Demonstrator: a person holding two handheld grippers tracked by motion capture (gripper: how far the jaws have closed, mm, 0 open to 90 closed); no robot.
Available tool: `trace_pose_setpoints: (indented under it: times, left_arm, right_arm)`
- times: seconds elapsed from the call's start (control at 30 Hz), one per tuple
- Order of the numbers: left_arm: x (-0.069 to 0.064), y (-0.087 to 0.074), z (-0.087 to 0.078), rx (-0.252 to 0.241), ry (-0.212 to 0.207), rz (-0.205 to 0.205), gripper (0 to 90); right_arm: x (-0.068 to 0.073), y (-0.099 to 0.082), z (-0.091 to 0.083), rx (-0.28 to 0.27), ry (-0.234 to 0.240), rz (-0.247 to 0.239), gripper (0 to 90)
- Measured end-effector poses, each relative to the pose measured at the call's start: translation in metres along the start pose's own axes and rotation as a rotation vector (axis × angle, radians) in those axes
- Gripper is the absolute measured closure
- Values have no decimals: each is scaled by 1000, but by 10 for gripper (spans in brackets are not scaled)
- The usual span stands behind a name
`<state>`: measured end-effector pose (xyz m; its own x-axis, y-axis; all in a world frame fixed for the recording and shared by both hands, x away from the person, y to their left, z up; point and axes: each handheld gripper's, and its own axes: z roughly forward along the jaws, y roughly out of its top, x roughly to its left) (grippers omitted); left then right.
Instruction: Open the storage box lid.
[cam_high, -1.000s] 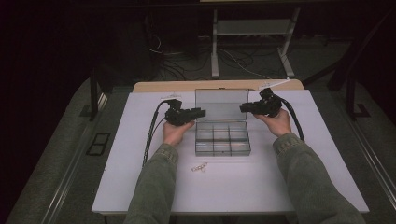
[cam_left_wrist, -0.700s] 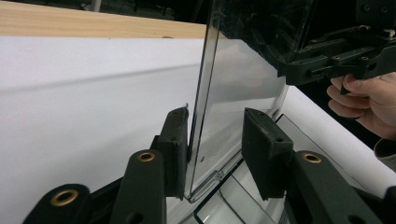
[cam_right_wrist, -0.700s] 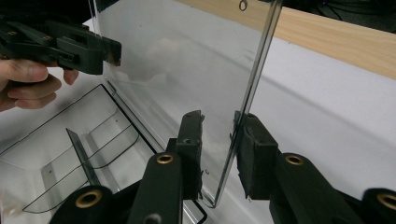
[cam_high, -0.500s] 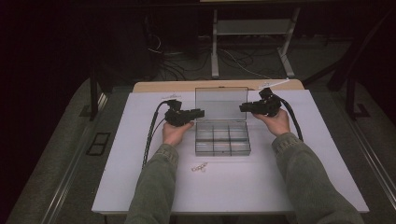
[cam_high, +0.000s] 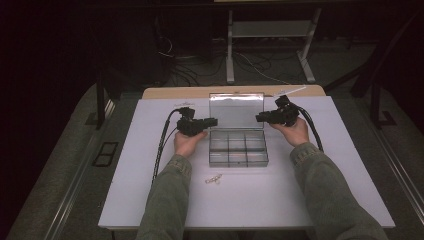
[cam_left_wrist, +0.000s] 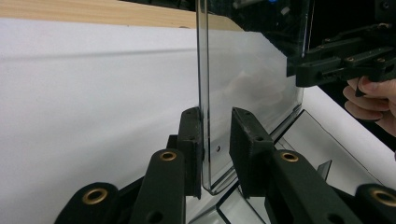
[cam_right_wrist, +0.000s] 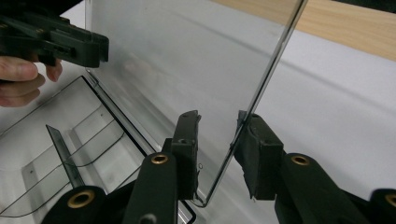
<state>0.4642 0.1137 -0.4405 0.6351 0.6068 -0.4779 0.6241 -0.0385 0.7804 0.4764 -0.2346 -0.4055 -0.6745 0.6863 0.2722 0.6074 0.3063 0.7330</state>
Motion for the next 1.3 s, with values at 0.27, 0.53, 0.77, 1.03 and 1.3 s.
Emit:
trace_pose_setpoints:
  times: [0.27,0.53,0.77,1.03,1.3]
  left_arm:
    - [2,-1,1,-3,-1,-24,725]
    - [3,-2,3,-3,-1,-39,708]
    - [4,-4,6,0,5,-65,671]
    - [6,-7,10,12,9,-87,620]
    - [8,-8,11,20,6,-98,594]
  right_arm:
    - [-1,-3,4,6,3,30,655]
    - [-4,-7,6,-5,22,73,644]
    - [-6,-12,10,-14,30,97,616]
    - [-10,-17,13,-16,41,130,582]
    - [-12,-19,15,-14,48,151,561]
